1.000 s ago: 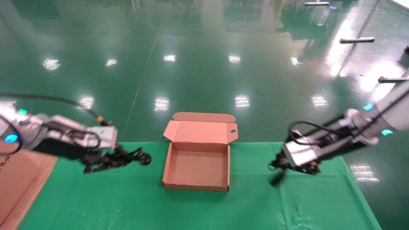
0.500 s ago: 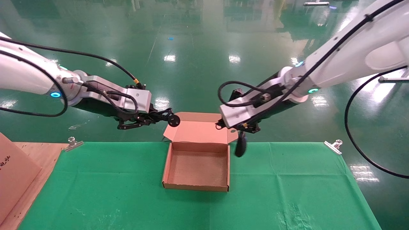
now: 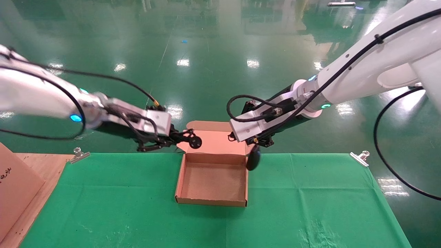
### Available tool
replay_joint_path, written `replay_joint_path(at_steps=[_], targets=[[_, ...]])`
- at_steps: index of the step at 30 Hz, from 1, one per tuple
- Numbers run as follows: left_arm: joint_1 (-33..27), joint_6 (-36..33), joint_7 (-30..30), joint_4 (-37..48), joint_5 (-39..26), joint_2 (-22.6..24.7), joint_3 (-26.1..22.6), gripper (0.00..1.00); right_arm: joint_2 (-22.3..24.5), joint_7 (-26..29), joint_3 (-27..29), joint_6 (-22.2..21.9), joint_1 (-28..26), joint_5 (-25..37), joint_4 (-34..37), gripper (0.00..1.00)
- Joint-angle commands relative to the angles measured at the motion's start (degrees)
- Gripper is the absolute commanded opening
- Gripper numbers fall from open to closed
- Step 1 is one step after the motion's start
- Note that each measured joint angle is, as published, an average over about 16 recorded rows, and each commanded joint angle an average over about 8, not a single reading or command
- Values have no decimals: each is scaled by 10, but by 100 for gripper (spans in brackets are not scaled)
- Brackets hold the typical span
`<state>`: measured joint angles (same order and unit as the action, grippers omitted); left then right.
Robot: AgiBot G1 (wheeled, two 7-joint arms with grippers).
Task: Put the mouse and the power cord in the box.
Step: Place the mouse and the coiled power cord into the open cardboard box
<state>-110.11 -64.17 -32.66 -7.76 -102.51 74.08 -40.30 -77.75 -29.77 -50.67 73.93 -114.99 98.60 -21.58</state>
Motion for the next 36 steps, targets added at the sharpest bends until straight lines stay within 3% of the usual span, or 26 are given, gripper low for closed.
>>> replay_joint_path(at_steps=[1, 9, 12, 17, 19, 25, 27, 36], targets=[[14, 27, -12, 15, 4, 9, 3, 0, 1, 1, -6, -2, -4, -7, 4, 0], [129, 250, 4, -26, 57, 44, 28, 0, 8, -31, -10, 28, -24, -30, 39, 0], [172, 289, 25, -72, 79, 47, 17, 0, 9, -44, -11, 31, -26, -34, 53, 0], [220, 307, 72, -128, 90, 48, -43, 3, 9, -64, -14, 30, -28, -36, 75, 0], [230, 308, 96, -139, 92, 48, -70, 14, 9, -70, -16, 30, -29, -36, 83, 0], [240, 315, 158, -161, 95, 46, -143, 87, 8, -84, -18, 28, -30, -38, 105, 0], [239, 321, 173, -167, 97, 46, -163, 100, 7, -86, -18, 27, -29, -40, 110, 0], [231, 341, 218, -181, 117, 45, -228, 100, 2, -83, -20, 36, -29, -55, 102, 0]])
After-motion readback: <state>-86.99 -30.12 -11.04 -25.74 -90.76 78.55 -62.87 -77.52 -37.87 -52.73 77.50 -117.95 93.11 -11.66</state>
